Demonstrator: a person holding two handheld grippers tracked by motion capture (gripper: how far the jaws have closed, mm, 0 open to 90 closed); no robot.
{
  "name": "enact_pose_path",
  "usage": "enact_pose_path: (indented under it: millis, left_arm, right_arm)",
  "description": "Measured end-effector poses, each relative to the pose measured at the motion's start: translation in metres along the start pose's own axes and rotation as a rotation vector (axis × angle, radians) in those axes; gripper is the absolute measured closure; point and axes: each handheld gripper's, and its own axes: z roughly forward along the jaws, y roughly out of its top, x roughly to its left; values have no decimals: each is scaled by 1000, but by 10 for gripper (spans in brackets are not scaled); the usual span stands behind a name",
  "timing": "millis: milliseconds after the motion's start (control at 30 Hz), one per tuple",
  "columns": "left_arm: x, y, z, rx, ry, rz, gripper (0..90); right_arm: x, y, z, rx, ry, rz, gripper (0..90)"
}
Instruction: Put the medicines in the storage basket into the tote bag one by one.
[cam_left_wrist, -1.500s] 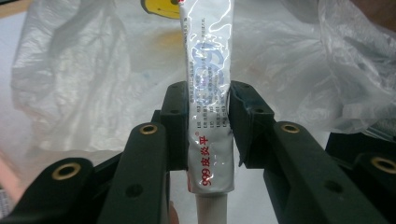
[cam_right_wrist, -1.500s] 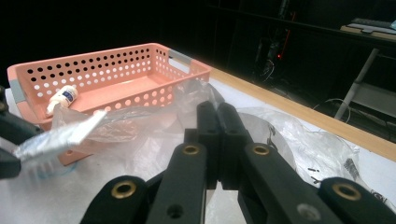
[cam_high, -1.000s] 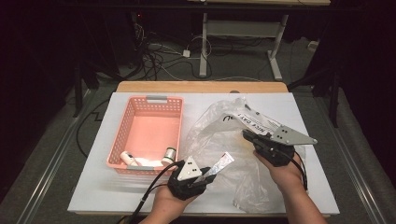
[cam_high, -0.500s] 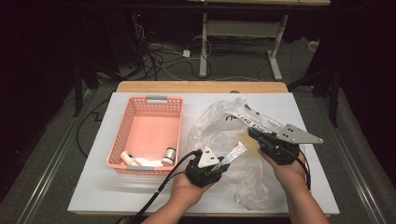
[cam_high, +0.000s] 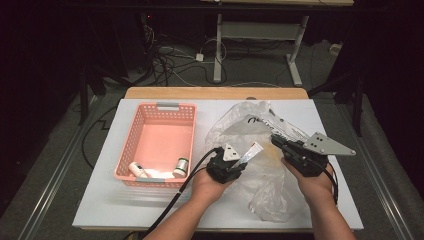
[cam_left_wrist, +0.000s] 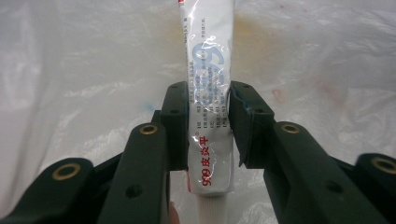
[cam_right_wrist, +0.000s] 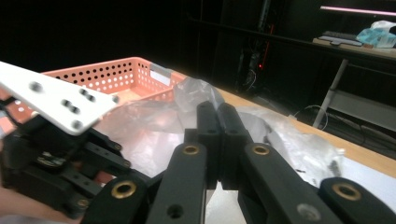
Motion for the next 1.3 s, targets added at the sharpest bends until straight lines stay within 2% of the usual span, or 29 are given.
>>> enact_pose_path:
  millis: [300,333,533,600,733,767,800,867,967,1067,1133,1233,1300]
  left_arm:
    - [11,10,22,39,12,-6,675]
    - [11,10,26,37,14,-17,675]
    - [10,14,42,75,32,-12,675]
    - [9,16,46,90,4,-12,675]
    - [8,19,51,104,22,-1,675]
    - [7,19,53,94,17,-23,675]
    - [8,20,54,106,4,-12,676]
    - [8,20,56,111,8,-3,678]
    - [7,20,58,93,20,-10,677]
    - [8,20,57,99,11,-13,672]
    - [8,20,57,89,-3,-22,621]
    - [5,21,53,81,-14,3,559]
    - [2,21,49,61,-29,-5,509]
  right_arm:
    - [5,6,-5,-19,5,-10,900]
    - [5,6,-5,-18,5,-10,900]
    - [4,4,-4,-12,5,-7,900]
    - [3,3,-4,-9,5,-6,900]
    - [2,1,-2,-3,3,-3,900]
    - [2,0,-2,-1,2,-1,900]
    - [1,0,-2,0,2,2,900]
    - [1,-1,-1,3,1,4,900]
    - [1,-2,0,6,5,3,900]
    - [0,-2,0,5,4,6,900]
    - [0,-2,0,6,5,7,900]
    - [0,-3,1,9,7,10,900]
    - [0,-3,1,12,7,11,900]
